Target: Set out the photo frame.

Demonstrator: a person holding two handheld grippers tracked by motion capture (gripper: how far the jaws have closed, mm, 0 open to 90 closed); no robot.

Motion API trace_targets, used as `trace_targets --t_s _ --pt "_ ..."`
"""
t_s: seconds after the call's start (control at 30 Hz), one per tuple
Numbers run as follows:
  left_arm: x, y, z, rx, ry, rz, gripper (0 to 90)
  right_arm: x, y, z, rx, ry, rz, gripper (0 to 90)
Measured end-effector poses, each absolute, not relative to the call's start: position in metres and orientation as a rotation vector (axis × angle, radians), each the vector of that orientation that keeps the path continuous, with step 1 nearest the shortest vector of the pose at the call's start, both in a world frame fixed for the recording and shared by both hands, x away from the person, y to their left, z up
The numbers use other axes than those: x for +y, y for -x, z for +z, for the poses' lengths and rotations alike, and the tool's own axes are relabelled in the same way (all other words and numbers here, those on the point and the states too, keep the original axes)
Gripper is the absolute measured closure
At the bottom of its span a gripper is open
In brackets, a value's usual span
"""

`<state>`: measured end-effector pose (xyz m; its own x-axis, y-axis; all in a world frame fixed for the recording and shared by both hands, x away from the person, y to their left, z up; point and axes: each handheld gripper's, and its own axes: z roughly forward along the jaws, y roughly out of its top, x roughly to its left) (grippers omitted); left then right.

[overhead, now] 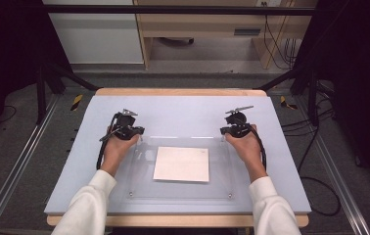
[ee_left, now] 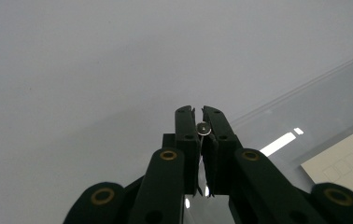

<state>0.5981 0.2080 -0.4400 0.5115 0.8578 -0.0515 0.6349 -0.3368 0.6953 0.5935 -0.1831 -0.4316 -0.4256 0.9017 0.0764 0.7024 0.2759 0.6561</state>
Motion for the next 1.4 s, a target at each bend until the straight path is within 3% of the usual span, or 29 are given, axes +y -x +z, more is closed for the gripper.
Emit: trace_targets --t_s 0.63,1.0,1.1,1.13,1.4 --pt "0.209 -0.61 -0.435 1.26 -2.112 0.337 84.8 -0.187 -0.597 -0.434 2.236 -1.479 0.963 84.1" --pt "0.208 -0.611 -0.435 1.269 -2.123 0.325 84.7 -0.2 -0.554 -0.426 2.109 -1.289 0.998 55.7" --pt "0.208 -0.613 -0.434 1.271 -2.132 0.317 84.7 -0.208 -0.528 -0.421 2.069 -1.235 1.025 46.7" --pt "0.208 -0.613 -0.434 1.272 -2.126 0.316 84.7 -0.213 -0.513 -0.42 2.046 -1.197 1.04 40.0" --pt "0.208 -0.613 -0.434 1.277 -2.129 0.311 84.6 -0.225 -0.442 -0.417 2.017 -1.083 1.056 22.0"
